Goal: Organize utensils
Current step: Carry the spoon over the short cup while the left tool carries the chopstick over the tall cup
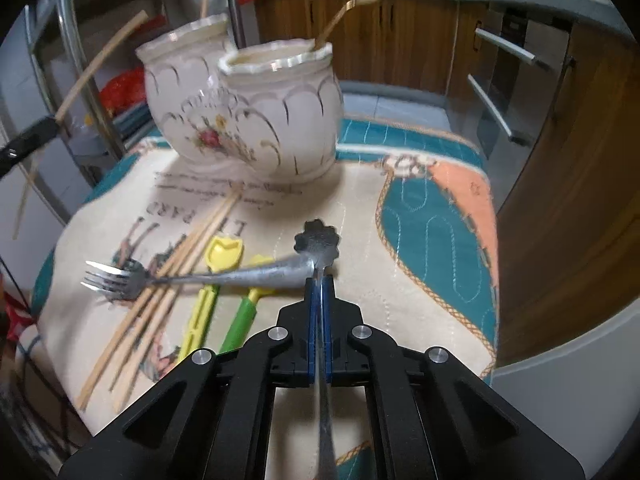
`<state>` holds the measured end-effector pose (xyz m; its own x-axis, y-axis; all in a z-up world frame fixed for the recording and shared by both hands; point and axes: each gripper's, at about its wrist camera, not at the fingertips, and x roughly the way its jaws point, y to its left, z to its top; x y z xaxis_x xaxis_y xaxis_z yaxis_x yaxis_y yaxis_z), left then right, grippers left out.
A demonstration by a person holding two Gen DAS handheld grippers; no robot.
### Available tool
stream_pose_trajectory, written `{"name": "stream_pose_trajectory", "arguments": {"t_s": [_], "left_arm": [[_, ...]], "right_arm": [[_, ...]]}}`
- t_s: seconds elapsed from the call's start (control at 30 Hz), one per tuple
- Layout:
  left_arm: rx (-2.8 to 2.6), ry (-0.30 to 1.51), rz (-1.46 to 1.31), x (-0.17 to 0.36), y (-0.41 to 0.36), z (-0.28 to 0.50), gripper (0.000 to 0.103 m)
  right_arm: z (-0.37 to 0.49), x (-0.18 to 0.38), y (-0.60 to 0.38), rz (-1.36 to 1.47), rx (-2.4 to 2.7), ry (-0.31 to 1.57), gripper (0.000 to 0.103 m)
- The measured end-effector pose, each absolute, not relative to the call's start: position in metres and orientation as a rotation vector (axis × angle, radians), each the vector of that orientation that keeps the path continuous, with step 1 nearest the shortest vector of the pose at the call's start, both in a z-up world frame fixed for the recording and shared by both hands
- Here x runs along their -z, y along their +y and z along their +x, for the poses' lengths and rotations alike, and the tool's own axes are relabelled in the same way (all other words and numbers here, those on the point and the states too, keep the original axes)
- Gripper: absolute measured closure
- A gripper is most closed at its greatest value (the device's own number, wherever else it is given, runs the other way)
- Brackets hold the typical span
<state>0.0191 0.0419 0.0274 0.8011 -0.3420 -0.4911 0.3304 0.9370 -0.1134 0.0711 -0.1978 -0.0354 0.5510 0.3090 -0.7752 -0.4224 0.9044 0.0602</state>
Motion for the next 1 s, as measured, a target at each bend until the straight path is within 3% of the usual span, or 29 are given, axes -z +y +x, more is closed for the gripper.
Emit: {"name": "stream_pose_trajectory", "arguments": {"t_s": [0.57,0.83,1.0], "left_arm": [[0.364,0.447,-0.078,-0.049,0.048,0.039,0.097],[0.418,0.276,-0.193,-0.091,0.056,0.093,0.097],[0.43,0.261,-0.278,-0.094,0.053,0.134,0.097]], "right_arm": [[0.036,-0.033,-0.198,-0.07,-0.503,0.531,0.101],[0.073,-0.082,-0.175,-0.014,-0.53,0.374,0.101],[0.111,-0.106,-0.167,0.112,-0.525,0.287,0.101]]}}
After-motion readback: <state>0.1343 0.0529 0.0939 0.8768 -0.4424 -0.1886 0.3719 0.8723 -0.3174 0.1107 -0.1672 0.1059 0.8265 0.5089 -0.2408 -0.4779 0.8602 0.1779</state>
